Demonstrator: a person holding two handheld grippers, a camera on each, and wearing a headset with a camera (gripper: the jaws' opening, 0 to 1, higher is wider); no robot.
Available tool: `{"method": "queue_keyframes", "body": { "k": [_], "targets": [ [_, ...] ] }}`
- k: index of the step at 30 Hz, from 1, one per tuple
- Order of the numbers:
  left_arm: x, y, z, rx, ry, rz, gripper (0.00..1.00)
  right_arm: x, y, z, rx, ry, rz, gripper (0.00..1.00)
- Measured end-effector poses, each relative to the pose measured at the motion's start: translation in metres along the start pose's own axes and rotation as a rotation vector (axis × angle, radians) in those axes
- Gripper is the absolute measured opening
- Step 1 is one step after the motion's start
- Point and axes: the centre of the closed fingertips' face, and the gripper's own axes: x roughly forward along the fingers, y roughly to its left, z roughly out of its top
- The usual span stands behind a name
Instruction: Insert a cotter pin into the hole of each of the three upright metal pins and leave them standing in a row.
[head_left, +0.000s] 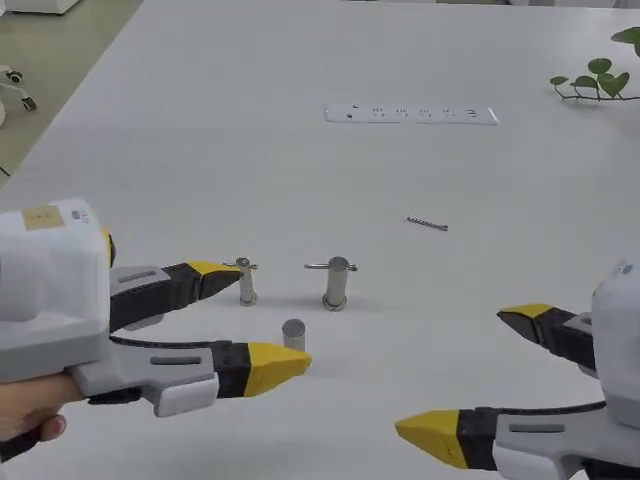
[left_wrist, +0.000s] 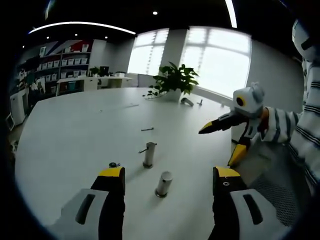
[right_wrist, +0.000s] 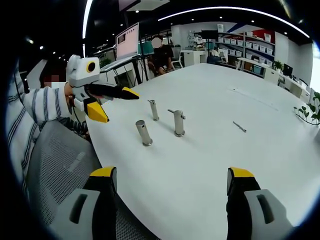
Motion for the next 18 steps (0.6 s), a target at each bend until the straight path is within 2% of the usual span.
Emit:
{"method": "queue_keyframes", "body": {
  "k": [2, 6, 12, 14, 15, 18],
  "targets": [
    [-0.004, 0.003, -0.004, -0.008, 0.004, 0.011, 0.78, -0.002, -0.005, 0.002, -0.008, 0.002, -0.006, 0.9],
    [-0.009, 0.009, -0.012, -0.066, -0.005, 0.033, 0.98, -0.004, -0.018, 0.005, -0.03, 0.013, -0.023, 0.89],
    [-0.014, 0.009, -0.014, -0.057, -0.008, 0.047, 0.99, -0.006, -0.034, 0.009, -0.09, 0.053, -0.033, 0.87],
    [-0.015, 0.008, -0.018, -0.056, 0.012, 0.047, 0.99, -0.007, -0.037, 0.01, -0.102, 0.067, -0.02, 0.83],
    [-0.015, 0.007, -0.022, -0.049, 0.029, 0.047, 0.99, -0.007, -0.04, 0.012, -0.114, 0.074, -0.021, 0.82],
    [-0.014, 0.005, -0.028, -0.046, 0.047, 0.048, 0.99, -0.008, -0.051, 0.017, -0.156, 0.089, -0.035, 0.82]
  ]
}}
